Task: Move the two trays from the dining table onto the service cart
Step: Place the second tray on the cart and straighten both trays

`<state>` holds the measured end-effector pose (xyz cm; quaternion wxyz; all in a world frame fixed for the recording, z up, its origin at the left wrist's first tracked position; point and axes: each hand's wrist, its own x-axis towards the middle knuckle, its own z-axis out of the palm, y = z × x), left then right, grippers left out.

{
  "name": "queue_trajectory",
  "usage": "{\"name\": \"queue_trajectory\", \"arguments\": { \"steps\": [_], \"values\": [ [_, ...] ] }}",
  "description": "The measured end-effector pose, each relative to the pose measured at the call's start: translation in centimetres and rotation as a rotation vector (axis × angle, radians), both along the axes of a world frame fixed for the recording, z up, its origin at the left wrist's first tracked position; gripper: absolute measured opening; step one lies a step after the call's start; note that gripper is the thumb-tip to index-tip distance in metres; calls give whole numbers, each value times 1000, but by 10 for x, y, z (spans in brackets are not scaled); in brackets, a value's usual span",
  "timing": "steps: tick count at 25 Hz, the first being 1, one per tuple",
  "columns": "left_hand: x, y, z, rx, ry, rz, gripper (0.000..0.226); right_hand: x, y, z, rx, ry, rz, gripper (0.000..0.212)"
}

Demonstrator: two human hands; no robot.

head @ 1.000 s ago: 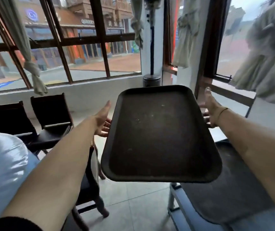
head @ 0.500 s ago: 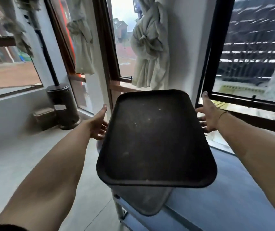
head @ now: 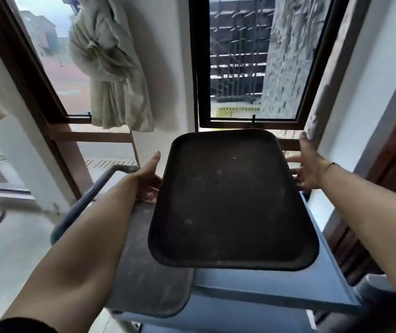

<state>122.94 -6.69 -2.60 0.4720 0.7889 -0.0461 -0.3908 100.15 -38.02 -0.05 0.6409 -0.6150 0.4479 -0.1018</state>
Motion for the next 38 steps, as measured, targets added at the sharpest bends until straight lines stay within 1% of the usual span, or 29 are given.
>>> {"name": "queue_trajectory", "arguments": {
  "steps": [2,5,12,15,20,24,29,32,38],
  "values": [
    [-2,-28,-7,8,11,-73,118,-25,-15,-3,1,-4,-49,97],
    [-8,-63,-15,-1,27,-147,121,-52,-38,-8,5,-14,-108,97],
    [-25,-123,-35,34,47,-229,114,-87,-84,-33,37,3,-186,100],
    [-34,-135,-55,59,77,-215,109,-93,-99,-54,64,4,-215,97],
    [-51,-141,-97,101,169,-166,102,-90,-118,-102,124,58,-206,93],
    [-59,-143,-132,152,179,-88,89,-84,-129,-142,174,116,-201,93],
    [-67,-147,-170,177,214,-46,78,-85,-134,-185,242,241,-126,91],
    [-72,-150,-191,217,236,-60,75,-87,-136,-205,235,283,-103,87],
    [-73,-153,-221,238,283,-70,76,-89,-137,-230,221,349,-61,78]
  ]
}}
